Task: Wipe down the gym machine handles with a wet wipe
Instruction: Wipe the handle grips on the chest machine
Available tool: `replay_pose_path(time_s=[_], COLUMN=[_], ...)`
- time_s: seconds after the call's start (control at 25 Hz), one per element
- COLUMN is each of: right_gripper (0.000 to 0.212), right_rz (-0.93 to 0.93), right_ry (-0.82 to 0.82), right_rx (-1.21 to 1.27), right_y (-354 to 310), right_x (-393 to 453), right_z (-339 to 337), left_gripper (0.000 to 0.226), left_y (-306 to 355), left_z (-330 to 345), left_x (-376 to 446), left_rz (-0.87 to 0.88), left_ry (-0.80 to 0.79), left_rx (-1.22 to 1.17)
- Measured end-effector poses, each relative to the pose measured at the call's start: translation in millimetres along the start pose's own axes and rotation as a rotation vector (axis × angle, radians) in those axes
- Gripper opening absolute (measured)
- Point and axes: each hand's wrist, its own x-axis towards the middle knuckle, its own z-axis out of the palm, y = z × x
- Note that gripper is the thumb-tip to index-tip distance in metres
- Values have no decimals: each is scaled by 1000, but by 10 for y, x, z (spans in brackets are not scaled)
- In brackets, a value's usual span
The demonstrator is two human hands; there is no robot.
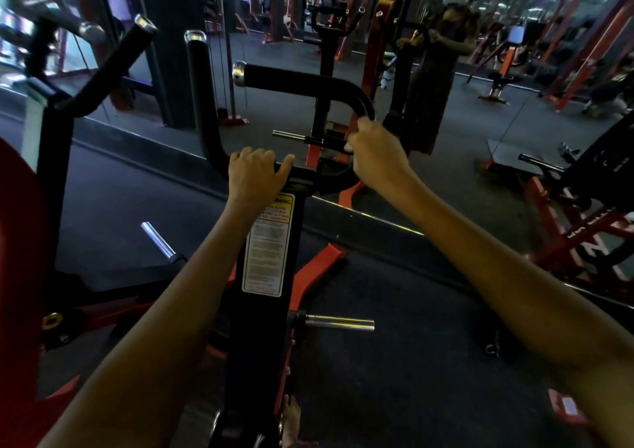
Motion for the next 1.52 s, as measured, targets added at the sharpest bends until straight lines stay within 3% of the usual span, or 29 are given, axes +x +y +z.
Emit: replay_pose_path(time_s=[0.12, 0.28, 0.44, 0.56, 0.68, 0.76, 0.88, 1.04, 1.32, 1.52], right_gripper=[17, 24, 24, 19, 16, 15, 15, 12, 18, 21], right_rz=[3, 23, -6, 15, 33, 107, 210, 241, 217, 34], right_ry=[-62, 128, 38, -28, 12, 119, 513, 676, 564, 513], right_rx=[68, -29, -175, -114, 96, 349, 487, 550, 385, 464], right_y=[-11, 153, 26, -156, -179, -63, 109, 104, 211, 200], right_x=[20, 275, 99, -105, -150, -134, -192, -240, 338, 692], right_z=[-96, -197, 8, 193, 208, 127, 188, 441, 266, -1], left_gripper=[46, 49, 51, 52, 53, 54, 53, 51, 49, 53], left_y=[-6, -4, -1, -6, -8, -4, -5, 6, 1, 10], left_z=[4, -3, -29, -42, -43, -23, -16, -2, -20, -15], left_x=[-5, -9, 1, 6, 9, 6, 9, 3, 4, 8], left_rz=[6, 13, 24, 26, 28, 29, 23, 21, 13, -5], left_ry=[6, 15, -17, -32, -37, -30, -12, 6, -13, -28], left_rx=[-3, -17, 5, 21, 30, 41, 30, 5, 5, 42])
